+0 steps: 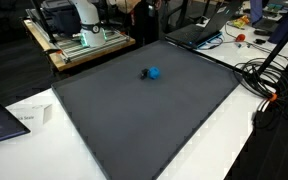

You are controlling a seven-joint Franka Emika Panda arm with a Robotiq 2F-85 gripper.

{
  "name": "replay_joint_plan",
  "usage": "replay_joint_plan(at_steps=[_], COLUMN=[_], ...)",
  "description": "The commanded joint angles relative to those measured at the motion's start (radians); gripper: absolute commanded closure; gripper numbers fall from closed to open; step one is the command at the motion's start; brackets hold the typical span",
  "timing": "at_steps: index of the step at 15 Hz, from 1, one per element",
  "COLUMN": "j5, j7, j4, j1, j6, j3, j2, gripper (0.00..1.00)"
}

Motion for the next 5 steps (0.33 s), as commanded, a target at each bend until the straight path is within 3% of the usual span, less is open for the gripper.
replay_joint_plan(at_steps=[1,5], j5=[-0.001,-0.002], j7=[-0.007,-0.015], j4=[0.007,0.025], j1=[-0.006,-0.006], j6=[-0.002,-0.004], j3=[0.007,0.007], j2=[0.018,0.044], gripper=[0.1,0.06])
